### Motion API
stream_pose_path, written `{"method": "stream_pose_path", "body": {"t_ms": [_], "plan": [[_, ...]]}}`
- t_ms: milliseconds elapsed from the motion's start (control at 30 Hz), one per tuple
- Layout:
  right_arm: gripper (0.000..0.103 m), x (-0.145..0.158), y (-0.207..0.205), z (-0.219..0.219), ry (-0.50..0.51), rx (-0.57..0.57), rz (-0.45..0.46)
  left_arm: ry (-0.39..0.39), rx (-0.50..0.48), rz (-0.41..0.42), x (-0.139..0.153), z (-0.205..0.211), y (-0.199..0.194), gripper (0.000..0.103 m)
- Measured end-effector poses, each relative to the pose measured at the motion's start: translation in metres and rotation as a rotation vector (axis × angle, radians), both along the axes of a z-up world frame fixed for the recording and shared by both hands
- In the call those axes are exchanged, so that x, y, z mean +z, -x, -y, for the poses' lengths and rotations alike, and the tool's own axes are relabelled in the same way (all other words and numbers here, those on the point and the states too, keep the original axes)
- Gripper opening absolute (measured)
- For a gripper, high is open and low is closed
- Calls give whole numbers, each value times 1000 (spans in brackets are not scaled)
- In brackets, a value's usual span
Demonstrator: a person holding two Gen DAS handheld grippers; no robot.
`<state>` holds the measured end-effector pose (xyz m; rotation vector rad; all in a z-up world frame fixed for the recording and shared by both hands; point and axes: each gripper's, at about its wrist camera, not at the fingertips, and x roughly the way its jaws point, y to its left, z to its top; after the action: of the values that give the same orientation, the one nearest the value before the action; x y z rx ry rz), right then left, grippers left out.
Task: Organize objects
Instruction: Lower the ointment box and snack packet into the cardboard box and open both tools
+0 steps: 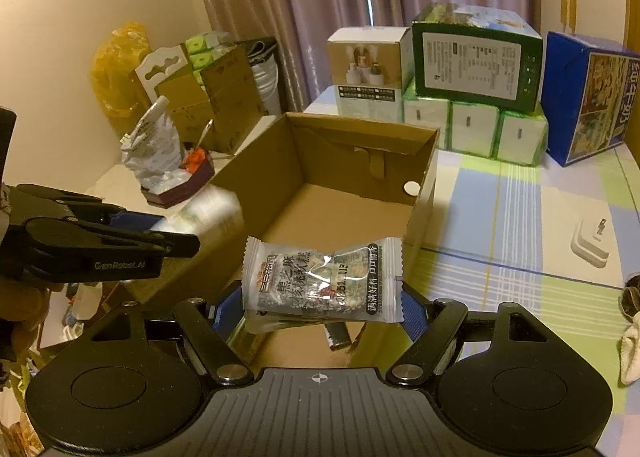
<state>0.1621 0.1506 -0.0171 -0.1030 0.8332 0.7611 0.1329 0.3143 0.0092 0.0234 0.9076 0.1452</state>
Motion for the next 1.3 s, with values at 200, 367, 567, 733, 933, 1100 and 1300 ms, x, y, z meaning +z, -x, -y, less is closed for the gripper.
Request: {"method": "stream_pose_path", "body": {"t_ms": [200,367,567,733,933,1100,1300], "plan": [[75,-3,-4,-1,-3,0,-7,-5,21,28,0,-7,1,60],[75,-5,-3,-3,-5,0,-15,-7,29,34,4,-11,6,60],[76,-1,-2,-12,-15,14,-4,2,45,41,7,-17,10,60],[93,6,-9,-16,-91,32,14,13,71,45,9,-25,15,63],[93,13,-8,-6,-98,12,28,31,92,45,8,-27,26,63],[93,13,1,9,-83,-11,23,41,95,52,11,-16,40,66],[93,19,20,35,-87,-41,11,53,94,67,20,3,58,69]]}}
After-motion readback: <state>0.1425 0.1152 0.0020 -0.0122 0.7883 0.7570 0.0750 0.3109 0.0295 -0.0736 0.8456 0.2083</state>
